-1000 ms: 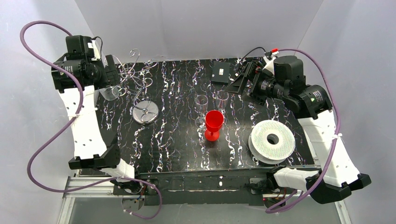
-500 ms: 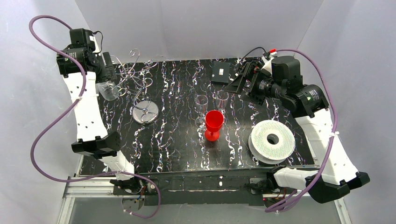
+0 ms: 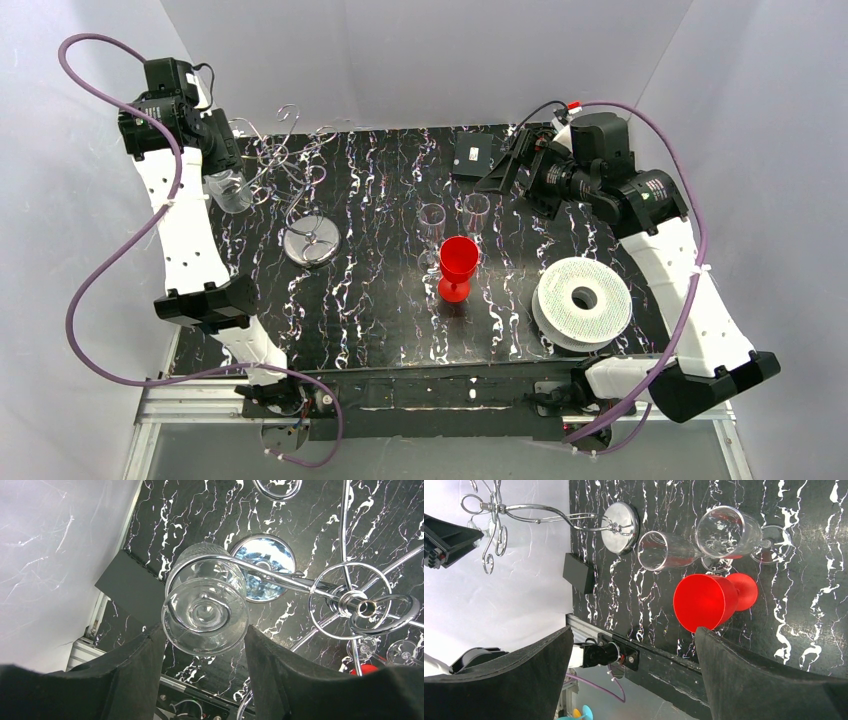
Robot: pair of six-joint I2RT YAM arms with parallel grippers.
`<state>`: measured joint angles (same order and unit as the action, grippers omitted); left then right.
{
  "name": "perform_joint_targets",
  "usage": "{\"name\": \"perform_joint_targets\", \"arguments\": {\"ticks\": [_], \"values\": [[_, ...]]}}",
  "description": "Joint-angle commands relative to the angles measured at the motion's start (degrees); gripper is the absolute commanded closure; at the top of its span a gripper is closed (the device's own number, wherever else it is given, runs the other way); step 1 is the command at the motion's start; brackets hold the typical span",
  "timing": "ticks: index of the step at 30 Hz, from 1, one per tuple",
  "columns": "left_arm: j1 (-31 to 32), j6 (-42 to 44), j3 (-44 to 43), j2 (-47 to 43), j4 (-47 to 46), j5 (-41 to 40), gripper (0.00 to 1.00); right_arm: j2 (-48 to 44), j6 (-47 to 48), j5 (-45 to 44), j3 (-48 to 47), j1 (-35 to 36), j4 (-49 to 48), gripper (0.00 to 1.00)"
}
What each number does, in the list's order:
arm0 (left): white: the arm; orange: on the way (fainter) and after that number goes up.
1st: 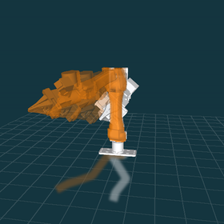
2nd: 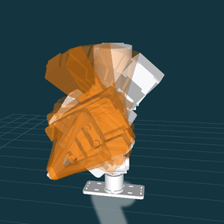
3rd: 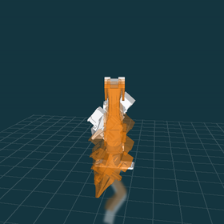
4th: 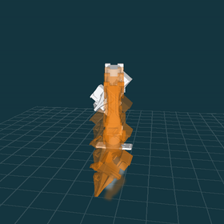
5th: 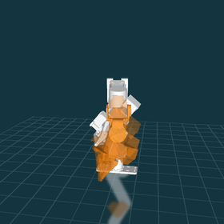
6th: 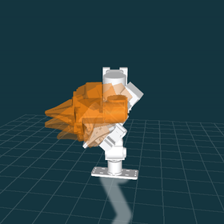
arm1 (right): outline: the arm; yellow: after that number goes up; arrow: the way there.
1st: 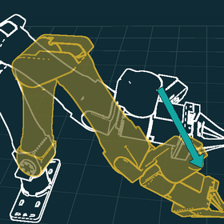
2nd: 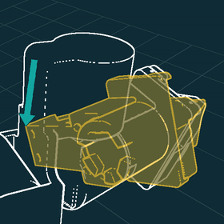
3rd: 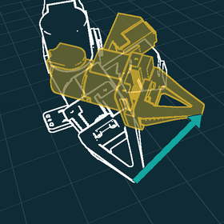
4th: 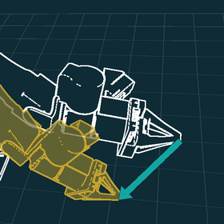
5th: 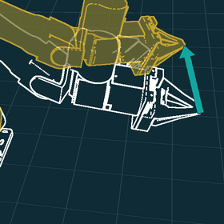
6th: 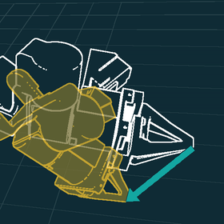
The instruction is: Take the wine glass off the wine glass rack
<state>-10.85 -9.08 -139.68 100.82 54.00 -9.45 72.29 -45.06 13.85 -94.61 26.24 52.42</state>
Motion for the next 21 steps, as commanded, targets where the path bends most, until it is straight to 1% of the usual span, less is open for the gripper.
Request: {"name": "perform_joint_targets", "arguments": {"ticks": [1, 21], "values": [[-0.47, -0.33, -1.58, 0.69, 5.05, 1.32, 0.68, 0.39, 0.3, 1.51, -1.89, -0.48, -2.61, 0.02], [-0.43, 0.93, -1.95, -3.43, 4.79, 0.58, 0.74, 0.06, 0.85, 3.0, -2.16, -0.88, -2.15, 0.02]]}}
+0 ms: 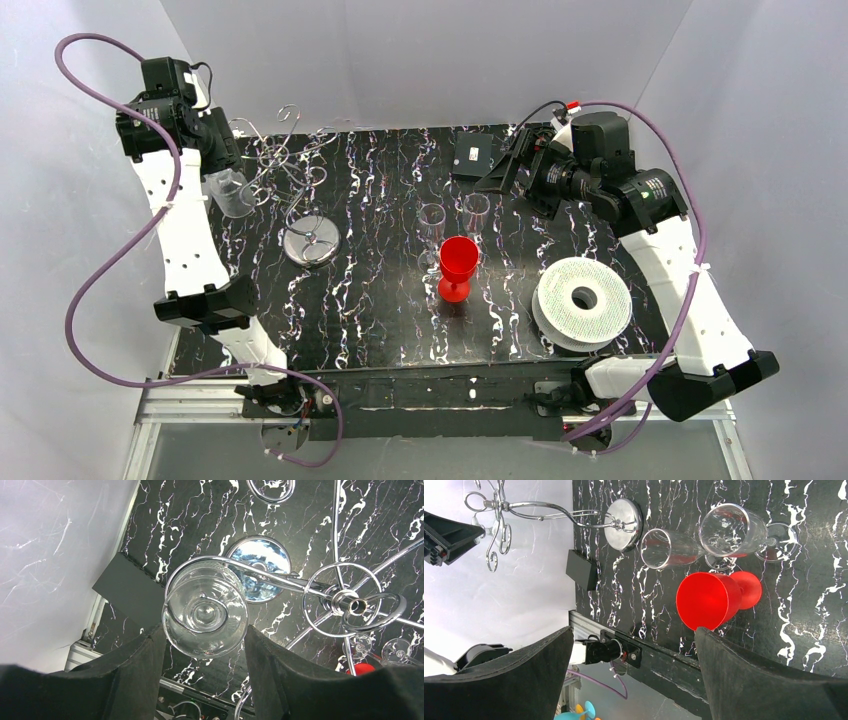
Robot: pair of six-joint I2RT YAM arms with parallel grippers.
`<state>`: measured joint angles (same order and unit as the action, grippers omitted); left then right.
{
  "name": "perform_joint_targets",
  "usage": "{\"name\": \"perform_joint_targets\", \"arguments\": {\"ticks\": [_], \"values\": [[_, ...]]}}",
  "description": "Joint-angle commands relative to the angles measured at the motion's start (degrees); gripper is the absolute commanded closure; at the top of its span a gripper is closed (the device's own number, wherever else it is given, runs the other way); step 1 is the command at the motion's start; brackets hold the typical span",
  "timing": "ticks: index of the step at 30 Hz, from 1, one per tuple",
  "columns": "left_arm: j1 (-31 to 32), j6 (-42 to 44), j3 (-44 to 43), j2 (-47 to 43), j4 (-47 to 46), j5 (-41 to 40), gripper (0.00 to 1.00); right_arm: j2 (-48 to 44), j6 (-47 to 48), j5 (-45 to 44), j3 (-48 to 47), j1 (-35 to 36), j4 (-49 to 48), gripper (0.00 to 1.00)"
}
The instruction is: Take the wine glass off the wine glass rack
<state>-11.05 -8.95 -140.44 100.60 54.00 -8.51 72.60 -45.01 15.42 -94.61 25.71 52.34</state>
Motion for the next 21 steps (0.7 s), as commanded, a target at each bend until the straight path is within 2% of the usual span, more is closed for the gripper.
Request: {"name": "perform_joint_targets", "arguments": {"ticks": [1, 21], "values": [[-0.33, 0.88, -1.08, -3.36, 4.88, -0.2, 0.74, -0.26, 0.88, 1.41, -2.24, -0.36, -2.0, 0.02], [-0.25, 1.23, -2.0, -5.47, 4.6, 1.96, 0.78, -0.03, 1.2, 2.43, -2.95, -0.49, -1.9, 0.02]]}}
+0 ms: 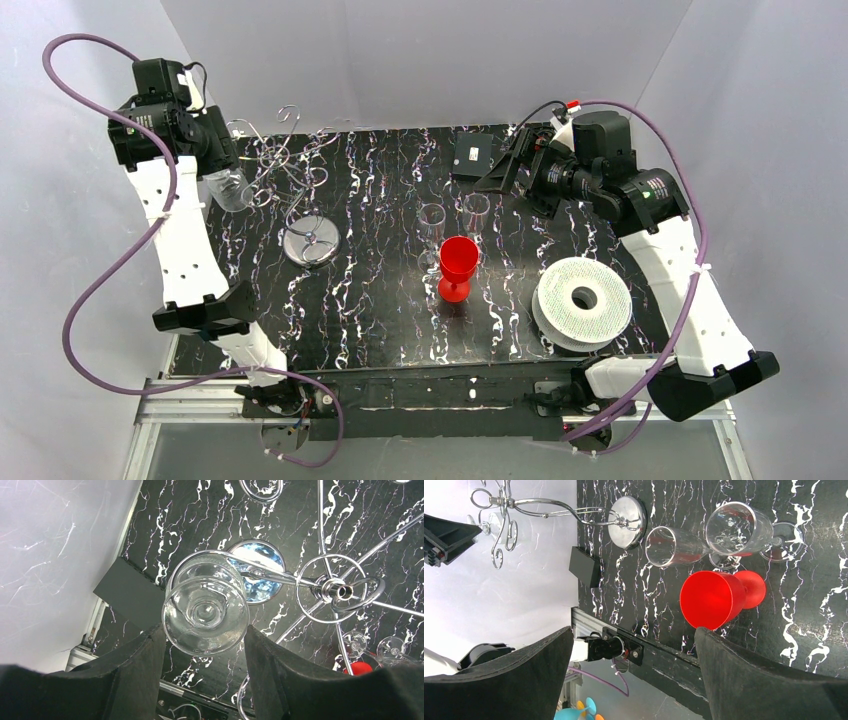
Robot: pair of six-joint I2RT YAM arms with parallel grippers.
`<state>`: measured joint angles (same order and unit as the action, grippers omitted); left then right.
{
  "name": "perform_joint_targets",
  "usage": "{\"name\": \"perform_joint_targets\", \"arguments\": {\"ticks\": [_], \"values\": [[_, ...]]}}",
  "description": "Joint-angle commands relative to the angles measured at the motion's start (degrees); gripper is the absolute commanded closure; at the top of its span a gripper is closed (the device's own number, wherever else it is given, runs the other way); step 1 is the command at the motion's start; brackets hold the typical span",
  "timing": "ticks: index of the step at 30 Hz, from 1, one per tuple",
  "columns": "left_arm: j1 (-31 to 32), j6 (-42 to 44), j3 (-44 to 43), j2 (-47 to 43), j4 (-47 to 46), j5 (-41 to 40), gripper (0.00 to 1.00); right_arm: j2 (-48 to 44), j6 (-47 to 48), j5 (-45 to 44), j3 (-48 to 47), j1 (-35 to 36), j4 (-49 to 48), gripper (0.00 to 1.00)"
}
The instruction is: Take the wine glass off the wine glass rack
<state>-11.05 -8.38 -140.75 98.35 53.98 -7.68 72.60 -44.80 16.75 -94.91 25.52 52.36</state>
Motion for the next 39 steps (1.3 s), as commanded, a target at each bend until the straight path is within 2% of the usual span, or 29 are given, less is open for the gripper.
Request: {"name": "perform_joint_targets", "arguments": {"ticks": [1, 6, 18, 39], "values": [[-0.24, 0.73, -1.64, -3.27, 4.71, 1.15, 0.78, 0.0, 1.01, 1.09, -2.71, -0.35, -1.83, 0.02], [-0.27, 1.04, -1.39, -3.33, 4.91, 0.55, 0.78, 0.0, 0.91, 1.28, -2.73, -0.4, -1.95, 0.02], [-0.27, 3.52, -3.65, -0.98, 5.74, -6.63, 0.78, -0.1, 0.98, 1.25, -2.56, -0.47, -1.85, 0.02], [-0.29, 3.78, -6.62, 2.81, 4.78, -7.7, 0.78, 1.14, 1.2, 1.53, -3.61, -0.82, -1.41, 0.02]]}}
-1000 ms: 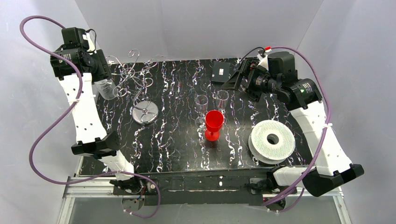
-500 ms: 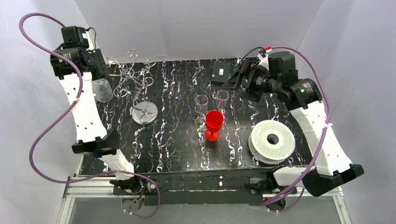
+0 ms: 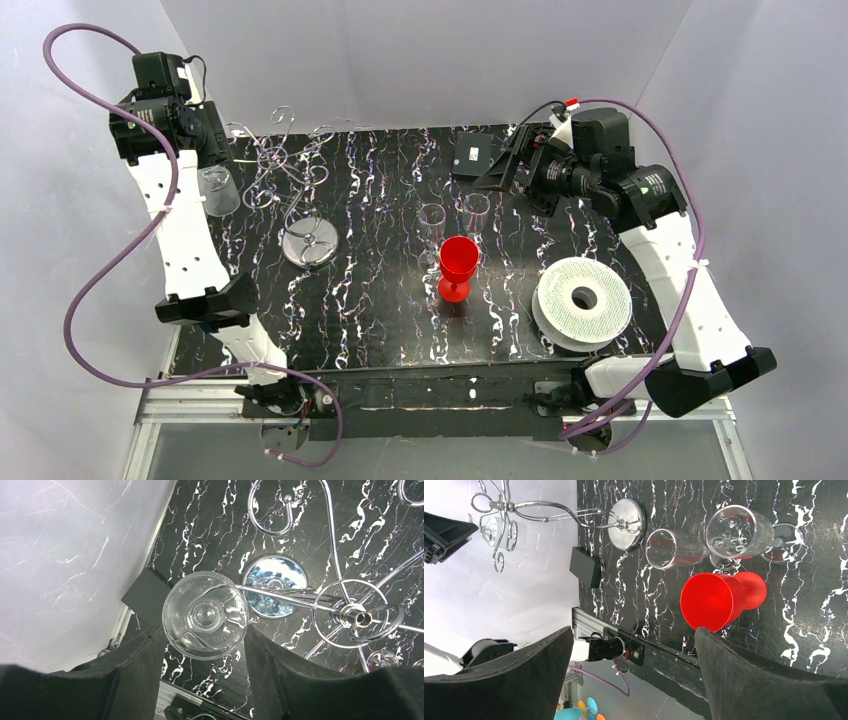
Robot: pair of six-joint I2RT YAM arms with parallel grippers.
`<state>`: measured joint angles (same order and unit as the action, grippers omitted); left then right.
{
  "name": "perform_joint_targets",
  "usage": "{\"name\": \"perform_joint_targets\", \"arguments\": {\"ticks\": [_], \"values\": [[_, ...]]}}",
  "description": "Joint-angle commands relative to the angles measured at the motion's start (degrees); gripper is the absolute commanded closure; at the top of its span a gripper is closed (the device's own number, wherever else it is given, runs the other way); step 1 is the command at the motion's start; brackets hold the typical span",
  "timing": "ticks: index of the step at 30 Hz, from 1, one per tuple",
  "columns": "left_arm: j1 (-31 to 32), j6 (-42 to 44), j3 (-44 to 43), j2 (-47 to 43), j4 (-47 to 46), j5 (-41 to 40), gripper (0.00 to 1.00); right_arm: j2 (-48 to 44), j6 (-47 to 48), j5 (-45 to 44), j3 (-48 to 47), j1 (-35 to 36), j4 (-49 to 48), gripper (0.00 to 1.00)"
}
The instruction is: Take the wine glass off the wine glass rack
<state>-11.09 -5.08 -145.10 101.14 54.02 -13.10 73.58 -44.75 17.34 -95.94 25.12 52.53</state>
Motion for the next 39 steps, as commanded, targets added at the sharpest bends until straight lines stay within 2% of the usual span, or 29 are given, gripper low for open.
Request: {"name": "perform_joint_targets", "arguments": {"ticks": [1, 22, 39], "values": [[-0.25, 0.36, -2.34, 0.22, 4.65, -2.09, 0.79, 0.24, 1.16, 0.97, -2.56, -0.43, -1.57, 0.02], [-0.19, -1.42, -1.43, 0.25, 2.35, 6.29, 0.79, 1.83, 1.32, 1.66, -4.09, -0.91, -1.35, 0.02], [-0.23, -1.95, 1.88, -3.41, 2.26, 10.21, 0.81, 0.2, 0.72, 1.98, -3.25, -1.15, -1.52, 0.02]]}}
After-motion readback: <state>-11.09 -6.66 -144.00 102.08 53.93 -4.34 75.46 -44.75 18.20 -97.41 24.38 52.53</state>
